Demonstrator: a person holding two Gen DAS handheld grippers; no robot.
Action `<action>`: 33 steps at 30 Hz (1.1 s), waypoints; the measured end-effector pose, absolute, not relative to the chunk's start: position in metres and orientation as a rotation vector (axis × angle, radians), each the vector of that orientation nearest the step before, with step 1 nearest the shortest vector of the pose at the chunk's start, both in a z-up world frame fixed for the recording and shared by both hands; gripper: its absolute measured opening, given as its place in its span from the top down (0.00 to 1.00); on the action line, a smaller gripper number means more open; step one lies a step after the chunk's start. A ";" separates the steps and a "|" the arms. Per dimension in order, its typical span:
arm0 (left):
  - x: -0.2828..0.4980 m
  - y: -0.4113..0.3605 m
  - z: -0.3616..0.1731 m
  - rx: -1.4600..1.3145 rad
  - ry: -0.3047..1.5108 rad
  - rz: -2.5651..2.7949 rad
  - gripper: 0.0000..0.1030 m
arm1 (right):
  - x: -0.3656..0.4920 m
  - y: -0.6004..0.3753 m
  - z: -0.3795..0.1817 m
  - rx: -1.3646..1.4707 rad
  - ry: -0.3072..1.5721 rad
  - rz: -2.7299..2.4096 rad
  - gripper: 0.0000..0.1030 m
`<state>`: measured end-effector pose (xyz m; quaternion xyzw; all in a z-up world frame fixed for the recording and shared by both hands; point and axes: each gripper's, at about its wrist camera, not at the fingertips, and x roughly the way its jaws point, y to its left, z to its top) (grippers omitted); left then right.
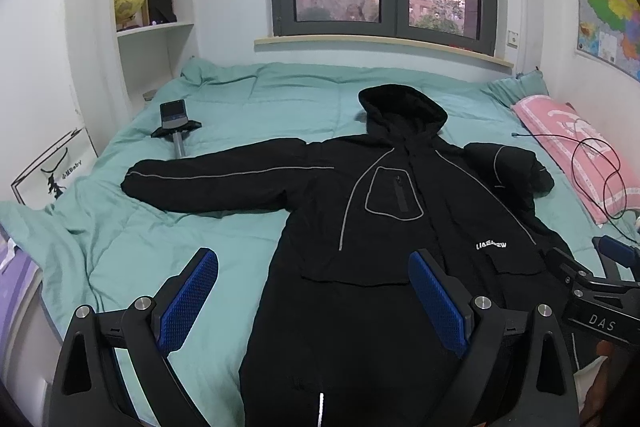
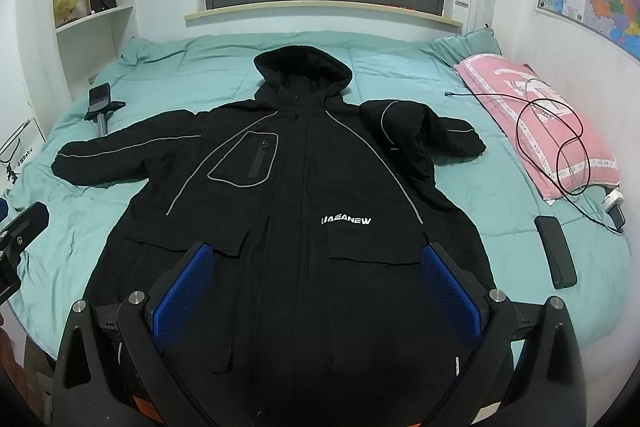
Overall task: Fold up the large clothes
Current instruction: 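Move both grippers toward the black jacket's sleeves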
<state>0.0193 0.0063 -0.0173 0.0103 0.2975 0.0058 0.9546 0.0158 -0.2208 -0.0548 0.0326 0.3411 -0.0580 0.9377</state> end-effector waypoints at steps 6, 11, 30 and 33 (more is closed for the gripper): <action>0.028 0.007 -0.024 0.015 0.614 0.006 0.06 | 0.026 -0.220 -0.057 0.057 0.702 -0.120 0.00; 0.035 0.009 -0.029 0.014 0.629 0.013 0.06 | 0.033 -0.218 -0.062 0.053 0.715 -0.120 0.00; 0.074 0.055 -0.041 -0.074 0.628 0.004 0.06 | 0.076 -0.184 -0.076 -0.008 0.756 -0.073 0.00; 0.095 0.099 -0.032 -0.118 0.598 0.003 0.06 | 0.094 -0.170 -0.072 -0.028 0.756 -0.022 0.00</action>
